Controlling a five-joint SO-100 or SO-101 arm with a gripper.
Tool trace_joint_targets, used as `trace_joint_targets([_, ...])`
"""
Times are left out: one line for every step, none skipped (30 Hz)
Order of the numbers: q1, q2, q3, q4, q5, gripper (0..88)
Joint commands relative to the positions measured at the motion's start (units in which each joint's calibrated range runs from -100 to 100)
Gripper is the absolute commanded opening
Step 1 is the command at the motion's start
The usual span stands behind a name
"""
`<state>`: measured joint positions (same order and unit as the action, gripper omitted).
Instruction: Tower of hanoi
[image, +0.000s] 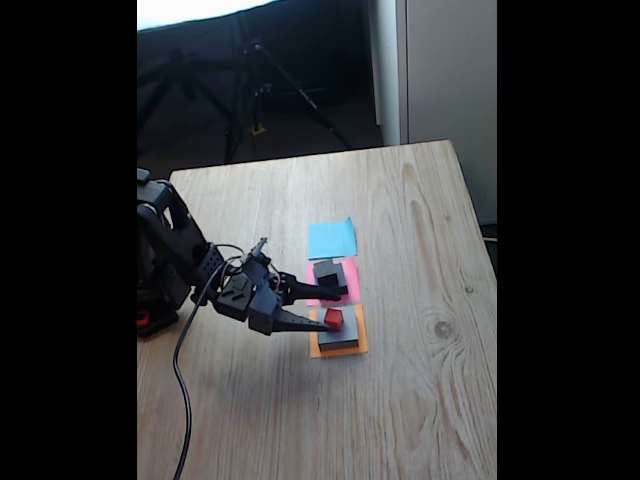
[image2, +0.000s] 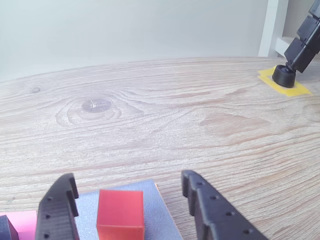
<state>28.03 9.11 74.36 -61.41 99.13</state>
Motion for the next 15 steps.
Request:
trace_joint_targets([-0.2, 2.6, -2.8, -4.7, 0.9, 23.7])
trace_joint_targets([-0.2, 3.5, -3.3, -5.6, 0.9, 23.7])
trace_joint_targets([-0.2, 4.3, -3.4, -6.3, 0.9, 23.6])
trace_joint_targets([-0.2, 5.0, -3.6, -6.9, 0.9, 23.6])
trace_joint_targets([-0.2, 5.6, -3.6, -7.3, 0.9, 23.6])
trace_joint_targets([-0.1, 6.0, -3.6, -7.6, 0.9, 23.6])
trace_joint_targets([0.0, 6.3, -3.5, -7.8, 0.9, 23.6])
trace_joint_targets([0.0, 6.5, -3.5, -7.8, 0.9, 23.6])
trace_joint_targets([0.0, 6.6, -3.4, -7.8, 0.9, 23.6])
trace_joint_targets([0.2, 6.9, -3.2, -7.8, 0.9, 23.6])
trace_joint_targets([0.2, 7.0, -2.8, -7.9, 0.9, 23.6])
trace_joint_targets([0.3, 7.3, -2.6, -8.3, 0.9, 23.5])
trace_joint_targets([0.3, 7.5, -2.5, -8.6, 0.9, 23.5])
trace_joint_targets([0.3, 7.9, -2.5, -8.8, 0.9, 23.5])
trace_joint_targets([0.3, 8.5, -2.6, -9.1, 0.9, 23.5])
